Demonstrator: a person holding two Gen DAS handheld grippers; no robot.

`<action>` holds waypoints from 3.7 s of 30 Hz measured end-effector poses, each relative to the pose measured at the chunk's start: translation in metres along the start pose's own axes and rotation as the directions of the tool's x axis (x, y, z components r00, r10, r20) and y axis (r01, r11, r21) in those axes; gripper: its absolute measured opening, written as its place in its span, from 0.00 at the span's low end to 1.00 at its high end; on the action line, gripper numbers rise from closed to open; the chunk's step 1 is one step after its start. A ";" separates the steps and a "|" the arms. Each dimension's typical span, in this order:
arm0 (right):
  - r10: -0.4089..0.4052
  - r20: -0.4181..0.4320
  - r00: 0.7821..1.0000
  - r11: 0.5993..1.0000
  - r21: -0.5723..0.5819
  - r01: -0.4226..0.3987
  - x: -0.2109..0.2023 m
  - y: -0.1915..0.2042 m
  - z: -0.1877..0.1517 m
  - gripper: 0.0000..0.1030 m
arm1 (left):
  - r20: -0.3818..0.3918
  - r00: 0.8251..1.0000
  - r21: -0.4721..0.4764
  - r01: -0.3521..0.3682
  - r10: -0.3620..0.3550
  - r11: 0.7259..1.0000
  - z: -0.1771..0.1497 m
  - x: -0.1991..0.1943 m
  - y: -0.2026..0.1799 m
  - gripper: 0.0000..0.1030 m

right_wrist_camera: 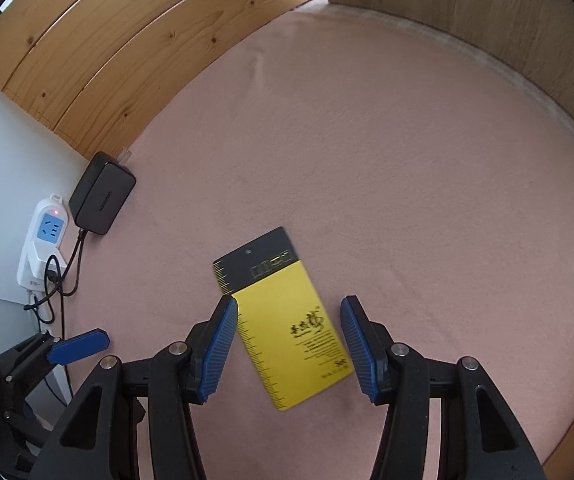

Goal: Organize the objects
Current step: 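Close the right gripper on the yellow notebook card, then carry the yellow card into the box with the right gripper and release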

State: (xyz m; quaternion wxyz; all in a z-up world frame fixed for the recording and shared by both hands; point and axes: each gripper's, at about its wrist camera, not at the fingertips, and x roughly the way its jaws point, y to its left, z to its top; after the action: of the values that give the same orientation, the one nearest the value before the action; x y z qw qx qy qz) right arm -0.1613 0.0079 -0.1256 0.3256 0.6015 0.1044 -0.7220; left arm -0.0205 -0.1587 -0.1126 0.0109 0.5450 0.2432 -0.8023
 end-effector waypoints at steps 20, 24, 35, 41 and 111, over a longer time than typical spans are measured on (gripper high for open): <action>-0.176 -0.003 0.984 0.955 -0.245 0.170 0.004 0.046 -0.029 0.46 | 0.001 1.000 -0.052 -0.007 0.007 0.999 0.002 -0.003 0.006 0.78; -0.173 0.004 0.985 0.964 -0.203 0.171 -0.003 0.037 -0.038 0.46 | 0.007 1.000 -0.045 -0.006 0.006 0.999 0.008 -0.007 0.010 0.78; -0.178 0.082 0.981 0.983 -0.025 0.181 -0.042 -0.004 -0.072 0.46 | -0.004 1.000 0.026 0.001 -0.001 1.000 0.025 0.013 -0.025 0.78; -0.197 0.138 0.971 0.979 0.076 0.188 -0.074 -0.030 -0.091 0.46 | -0.019 1.000 0.102 0.024 -0.022 0.994 0.030 0.014 -0.056 0.78; -0.509 0.152 0.847 0.713 0.625 0.316 -0.193 -0.295 -0.165 0.53 | 0.002 1.000 0.325 0.024 -0.026 0.945 0.013 0.022 -0.190 0.78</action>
State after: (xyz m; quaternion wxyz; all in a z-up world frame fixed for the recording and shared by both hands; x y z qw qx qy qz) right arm -0.1926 0.3902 -0.0575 -0.0324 0.5092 -0.0395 -0.8592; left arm -0.0941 0.0087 -0.0565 -0.0886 0.5338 0.1146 -0.8331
